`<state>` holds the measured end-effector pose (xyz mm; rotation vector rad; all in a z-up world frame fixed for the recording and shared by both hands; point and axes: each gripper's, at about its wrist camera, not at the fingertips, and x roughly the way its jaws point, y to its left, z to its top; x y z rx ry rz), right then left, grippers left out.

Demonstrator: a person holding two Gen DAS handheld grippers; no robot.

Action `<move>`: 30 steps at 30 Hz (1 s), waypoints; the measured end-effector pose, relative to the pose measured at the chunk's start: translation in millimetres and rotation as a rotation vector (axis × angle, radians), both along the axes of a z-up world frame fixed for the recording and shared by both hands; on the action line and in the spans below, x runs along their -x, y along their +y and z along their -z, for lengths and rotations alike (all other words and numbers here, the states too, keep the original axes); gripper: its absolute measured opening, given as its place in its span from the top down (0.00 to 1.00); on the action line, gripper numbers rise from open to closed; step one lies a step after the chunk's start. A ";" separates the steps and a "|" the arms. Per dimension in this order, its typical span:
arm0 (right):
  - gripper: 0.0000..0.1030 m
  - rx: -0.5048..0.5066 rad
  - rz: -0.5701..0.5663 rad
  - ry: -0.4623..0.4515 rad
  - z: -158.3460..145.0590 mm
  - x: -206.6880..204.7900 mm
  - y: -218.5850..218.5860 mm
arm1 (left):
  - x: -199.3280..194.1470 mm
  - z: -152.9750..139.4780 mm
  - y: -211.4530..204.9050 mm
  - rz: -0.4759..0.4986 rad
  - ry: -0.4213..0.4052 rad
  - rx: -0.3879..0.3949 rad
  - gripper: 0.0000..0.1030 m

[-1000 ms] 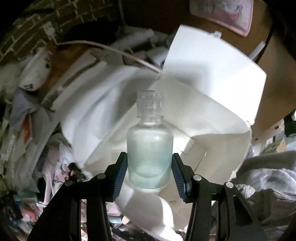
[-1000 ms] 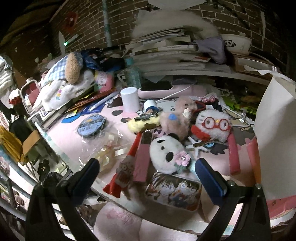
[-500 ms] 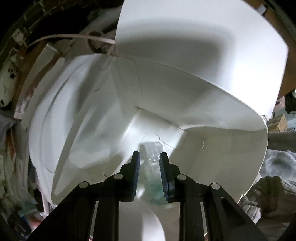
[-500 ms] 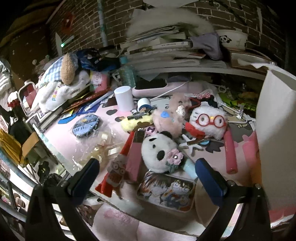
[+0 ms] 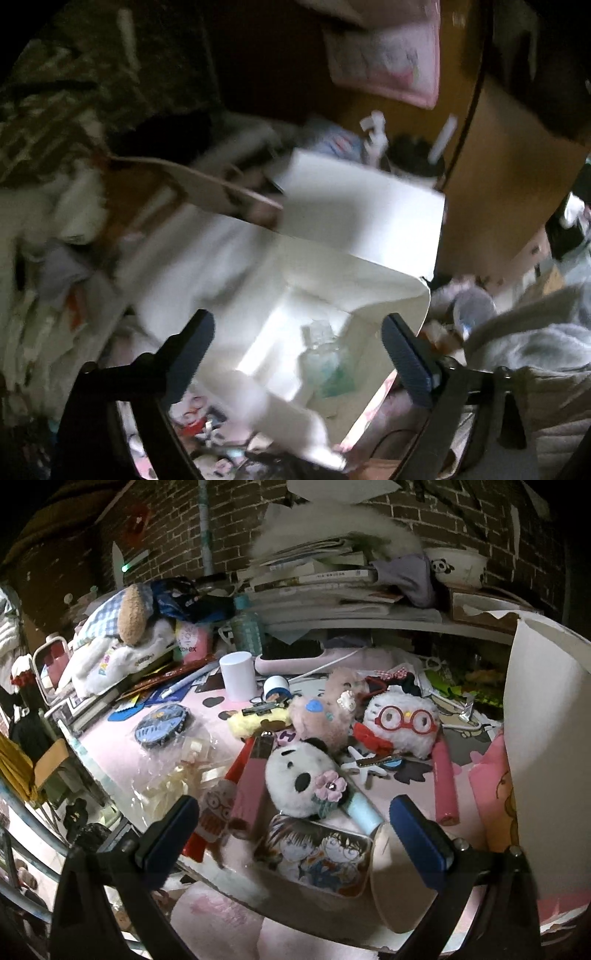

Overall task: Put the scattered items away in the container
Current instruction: 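Grasp the small panda plush with the right gripper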

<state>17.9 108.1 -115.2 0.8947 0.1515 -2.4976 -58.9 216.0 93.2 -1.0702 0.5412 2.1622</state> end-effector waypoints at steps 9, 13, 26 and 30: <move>0.14 -0.031 -0.055 0.072 4.0 -16.1 -2.2 | -13.3 -4.4 -119.4 -0.362 0.189 -0.141 0.03; 0.22 0.006 -0.053 0.058 5.9 -15.1 4.3 | -25.3 13.5 -181.6 -0.562 0.242 -0.185 0.00; 0.41 0.016 -0.034 0.073 9.9 7.1 8.3 | -44.2 93.5 -272.4 -0.811 0.207 -0.274 0.00; 0.55 -0.011 -0.042 0.074 9.2 16.8 3.7 | -47.8 99.8 -284.5 -0.828 0.204 -0.306 0.00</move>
